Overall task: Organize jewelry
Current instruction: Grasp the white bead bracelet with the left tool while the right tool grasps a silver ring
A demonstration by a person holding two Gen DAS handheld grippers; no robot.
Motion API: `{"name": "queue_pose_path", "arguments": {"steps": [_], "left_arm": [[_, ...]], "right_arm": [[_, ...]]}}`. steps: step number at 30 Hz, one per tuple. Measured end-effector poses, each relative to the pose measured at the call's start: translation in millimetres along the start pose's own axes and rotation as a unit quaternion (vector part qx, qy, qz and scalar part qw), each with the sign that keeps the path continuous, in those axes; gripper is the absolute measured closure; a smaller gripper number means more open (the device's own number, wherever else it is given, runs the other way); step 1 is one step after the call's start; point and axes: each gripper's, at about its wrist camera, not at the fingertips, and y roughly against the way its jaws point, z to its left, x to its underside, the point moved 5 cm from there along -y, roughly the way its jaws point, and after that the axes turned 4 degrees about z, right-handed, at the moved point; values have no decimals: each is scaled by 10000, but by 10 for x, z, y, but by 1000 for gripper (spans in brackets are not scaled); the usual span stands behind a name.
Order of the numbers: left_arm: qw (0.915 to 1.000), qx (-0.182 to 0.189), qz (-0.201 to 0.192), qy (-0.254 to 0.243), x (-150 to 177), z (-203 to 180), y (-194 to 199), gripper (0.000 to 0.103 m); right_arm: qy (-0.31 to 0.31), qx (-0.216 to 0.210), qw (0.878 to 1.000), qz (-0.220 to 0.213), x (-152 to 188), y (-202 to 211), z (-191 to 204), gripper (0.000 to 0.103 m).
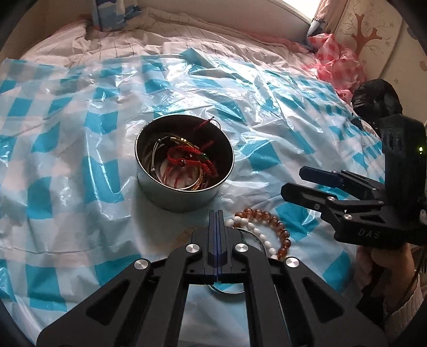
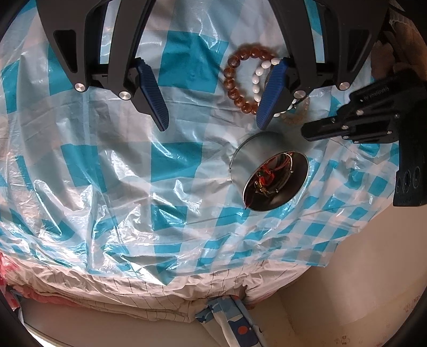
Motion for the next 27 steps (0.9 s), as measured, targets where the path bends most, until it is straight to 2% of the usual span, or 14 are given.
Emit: {"name": "queue_pose_path", "arguments": {"steps": [2, 4, 5, 6, 7, 9, 11, 12, 16, 20, 25, 27], "left_arm": [[10000, 42, 62, -17, 10, -50, -62, 101], [9999, -56, 76, -77, 14, -83, -118, 87], [9998, -112, 79, -106, 24, -110, -154, 70], [9997, -170, 79, -143, 34, -134, -183, 57], [9994, -256, 76, -211, 46, -159, -206, 57], [9985, -382, 148, -364, 71, -208, -263, 61], [9976, -409, 359, -417, 103, -216, -316, 90], [9971, -460, 351, -486, 107, -220, -301, 97], [9986, -225, 194, -427, 80, -211, -137, 97], [9998, 50, -76, -164, 18, -64, 94, 97], [9997, -158, -159, 63, 3, 139, 193, 97], [9994, -270, -161, 115, 6, 208, 211, 97]], "right_arm": [[8, -5, 10000, 4, 5, -5, 8, 37], [25, -6, 10000, 11, 7, -12, 18, 37], [40, -7, 10000, 20, 10, -19, 27, 37], [49, -7, 10000, 27, 10, -26, 37, 37], [62, -11, 10000, 34, 11, -31, 44, 37], [78, -12, 10000, 43, 8, -35, 51, 37], [66, -6, 10000, 49, 9, -37, 53, 37], [62, -1, 10000, 64, 11, -44, 53, 37], [57, 1, 9999, 151, 28, -75, 41, 37], [140, -30, 9997, 215, 43, -87, 56, 37], [309, -313, 9987, 241, 63, -80, 165, 37], [387, -677, 9965, 302, 85, -81, 250, 37]]}}
